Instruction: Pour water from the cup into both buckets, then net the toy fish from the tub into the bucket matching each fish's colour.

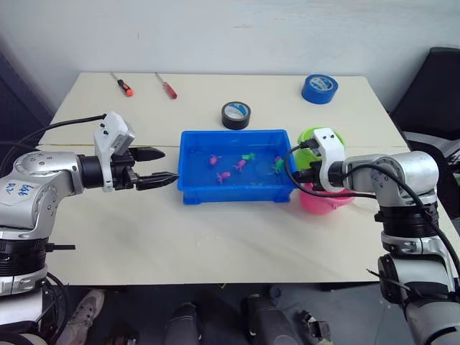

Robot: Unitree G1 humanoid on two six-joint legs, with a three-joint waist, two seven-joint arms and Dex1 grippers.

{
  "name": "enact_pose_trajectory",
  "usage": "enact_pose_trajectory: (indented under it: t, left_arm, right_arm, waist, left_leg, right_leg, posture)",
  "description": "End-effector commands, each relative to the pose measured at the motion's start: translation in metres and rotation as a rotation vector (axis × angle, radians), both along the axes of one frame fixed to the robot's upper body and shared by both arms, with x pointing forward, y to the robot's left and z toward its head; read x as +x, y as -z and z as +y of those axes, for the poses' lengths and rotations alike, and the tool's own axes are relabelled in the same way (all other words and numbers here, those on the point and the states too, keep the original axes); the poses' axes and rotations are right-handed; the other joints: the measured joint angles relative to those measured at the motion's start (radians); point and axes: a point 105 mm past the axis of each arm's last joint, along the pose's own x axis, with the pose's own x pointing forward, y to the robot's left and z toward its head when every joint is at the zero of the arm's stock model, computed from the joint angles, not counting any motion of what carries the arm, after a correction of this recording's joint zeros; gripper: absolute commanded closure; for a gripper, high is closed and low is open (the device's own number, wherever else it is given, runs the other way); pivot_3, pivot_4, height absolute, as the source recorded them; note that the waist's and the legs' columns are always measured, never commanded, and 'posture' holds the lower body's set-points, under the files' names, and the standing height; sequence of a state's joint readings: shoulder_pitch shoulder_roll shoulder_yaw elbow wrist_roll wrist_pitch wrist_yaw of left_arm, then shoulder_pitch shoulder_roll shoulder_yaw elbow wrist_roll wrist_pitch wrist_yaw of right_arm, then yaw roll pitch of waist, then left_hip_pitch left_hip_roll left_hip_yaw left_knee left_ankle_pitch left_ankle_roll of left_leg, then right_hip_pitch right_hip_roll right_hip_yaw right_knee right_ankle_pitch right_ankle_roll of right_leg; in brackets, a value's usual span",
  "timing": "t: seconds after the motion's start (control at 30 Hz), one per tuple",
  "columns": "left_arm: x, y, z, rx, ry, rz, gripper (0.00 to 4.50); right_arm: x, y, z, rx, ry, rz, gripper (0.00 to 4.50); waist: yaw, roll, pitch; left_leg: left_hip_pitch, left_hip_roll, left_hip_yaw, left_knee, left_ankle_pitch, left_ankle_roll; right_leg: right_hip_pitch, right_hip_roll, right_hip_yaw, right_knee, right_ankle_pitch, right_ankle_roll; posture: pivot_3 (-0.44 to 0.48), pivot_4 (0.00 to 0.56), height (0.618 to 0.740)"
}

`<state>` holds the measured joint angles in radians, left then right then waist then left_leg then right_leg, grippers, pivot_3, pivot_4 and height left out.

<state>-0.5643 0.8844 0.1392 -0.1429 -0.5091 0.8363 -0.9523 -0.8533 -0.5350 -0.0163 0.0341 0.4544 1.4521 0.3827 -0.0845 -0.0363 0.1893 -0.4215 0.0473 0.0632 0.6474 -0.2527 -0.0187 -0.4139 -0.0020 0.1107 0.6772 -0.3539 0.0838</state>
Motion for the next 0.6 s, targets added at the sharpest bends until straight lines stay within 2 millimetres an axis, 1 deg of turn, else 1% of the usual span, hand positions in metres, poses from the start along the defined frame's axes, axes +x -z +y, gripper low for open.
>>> enact_pose_trajectory:
  t: [0.03,0.1,0.17,0.33,0.37,0.47,0.6]
  left_arm:
    - [-0.002,-0.013,0.002,0.012,0.003,-0.05,0.38]
    - [-0.002,-0.012,0.002,0.013,0.003,-0.05,0.38]
    - [-0.002,-0.012,0.002,0.014,0.004,-0.05,0.38]
    - [-0.001,-0.012,0.0,0.013,0.01,-0.053,0.38]
    - [-0.001,-0.012,0.0,0.012,0.011,-0.053,0.38]
    - [-0.001,-0.012,-0.001,0.012,0.013,-0.054,0.38]
    - [-0.001,-0.011,-0.002,0.012,0.014,-0.053,0.38]
  right_arm:
    - [-0.003,-0.011,0.005,0.027,-0.036,-0.026,4.5]
    - [-0.011,-0.014,0.014,0.044,-0.104,-0.027,4.5]
    - [-0.015,-0.017,0.019,0.053,-0.141,-0.03,4.5]
    - [-0.024,-0.02,0.026,0.078,-0.199,-0.022,4.5]
    - [-0.025,-0.02,0.026,0.078,-0.203,-0.021,4.5]
    - [-0.019,-0.02,0.018,0.058,-0.146,-0.03,4.5]
    - [-0.014,-0.02,0.013,0.046,-0.107,-0.036,4.5]
  waist:
    - [0.0,0.0,0.0]
    - [0.0,0.0,0.0]
    - [-0.001,0.0,0.0]
    - [0.001,0.0,0.0]
    - [0.001,0.0,0.0]
    - [0.001,0.0,0.0]
    - [0.0,0.0,0.0]
  left_leg:
    - [0.0,0.0,0.0,0.0,0.0,0.0]
    - [0.0,0.0,0.0,0.0,0.0,0.0]
    - [0.0,0.0,0.0,0.0,0.0,0.0]
    - [0.0,0.0,0.0,0.0,0.0,0.0]
    - [0.0,0.0,0.0,0.0,0.0,0.0]
    - [0.0,0.0,0.0,0.0,0.0,0.0]
    - [0.0,0.0,0.0,0.0,0.0,0.0]
  right_leg:
    - [0.0,0.0,0.0,0.0,0.0,0.0]
    - [0.0,0.0,0.0,0.0,0.0,0.0]
    - [0.0,0.0,0.0,0.0,0.0,0.0]
    - [0.0,0.0,0.0,0.0,0.0,0.0]
    - [0.0,0.0,0.0,0.0,0.0,0.0]
    - [0.0,0.0,0.0,0.0,0.0,0.0]
    - [0.0,0.0,0.0,0.0,0.0,0.0]
  posture:
    - [0.0,0.15,0.734]
    - [0.0,0.15,0.734]
    - [0.0,0.15,0.734]
    - [0.0,0.15,0.734]
    - [0.0,0.15,0.734]
    - [0.0,0.15,0.734]
    - [0.0,0.15,0.734]
